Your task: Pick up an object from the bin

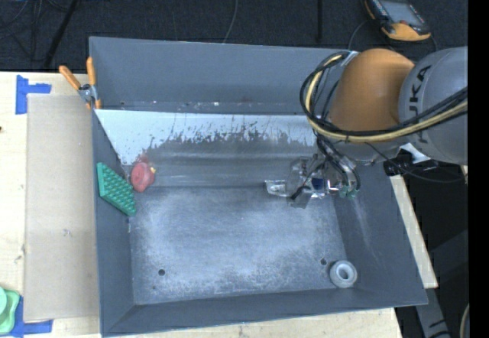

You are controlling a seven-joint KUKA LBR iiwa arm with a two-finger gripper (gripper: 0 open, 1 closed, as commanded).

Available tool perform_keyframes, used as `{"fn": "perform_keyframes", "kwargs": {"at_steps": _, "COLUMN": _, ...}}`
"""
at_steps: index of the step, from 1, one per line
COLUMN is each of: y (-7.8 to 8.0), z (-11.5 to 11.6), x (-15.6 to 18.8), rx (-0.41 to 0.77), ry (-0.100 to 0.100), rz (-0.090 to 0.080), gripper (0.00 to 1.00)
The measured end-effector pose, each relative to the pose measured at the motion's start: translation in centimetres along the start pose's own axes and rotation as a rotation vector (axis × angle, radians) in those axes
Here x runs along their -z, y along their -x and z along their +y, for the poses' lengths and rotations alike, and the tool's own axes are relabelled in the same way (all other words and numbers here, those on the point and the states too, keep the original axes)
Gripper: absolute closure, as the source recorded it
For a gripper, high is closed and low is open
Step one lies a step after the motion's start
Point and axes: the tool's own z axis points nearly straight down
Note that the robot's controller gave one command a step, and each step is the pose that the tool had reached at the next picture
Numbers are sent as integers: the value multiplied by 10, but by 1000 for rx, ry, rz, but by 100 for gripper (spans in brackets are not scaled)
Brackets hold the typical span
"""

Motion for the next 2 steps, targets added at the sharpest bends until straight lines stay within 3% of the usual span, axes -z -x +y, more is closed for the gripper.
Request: {"fn": "perform_keyframes", "kwargs": {"at_steps": 2, "y": 1, "z": 1, "x": 23, "rx": 7, "ry": 0, "rz": -1, "gripper": 100}}
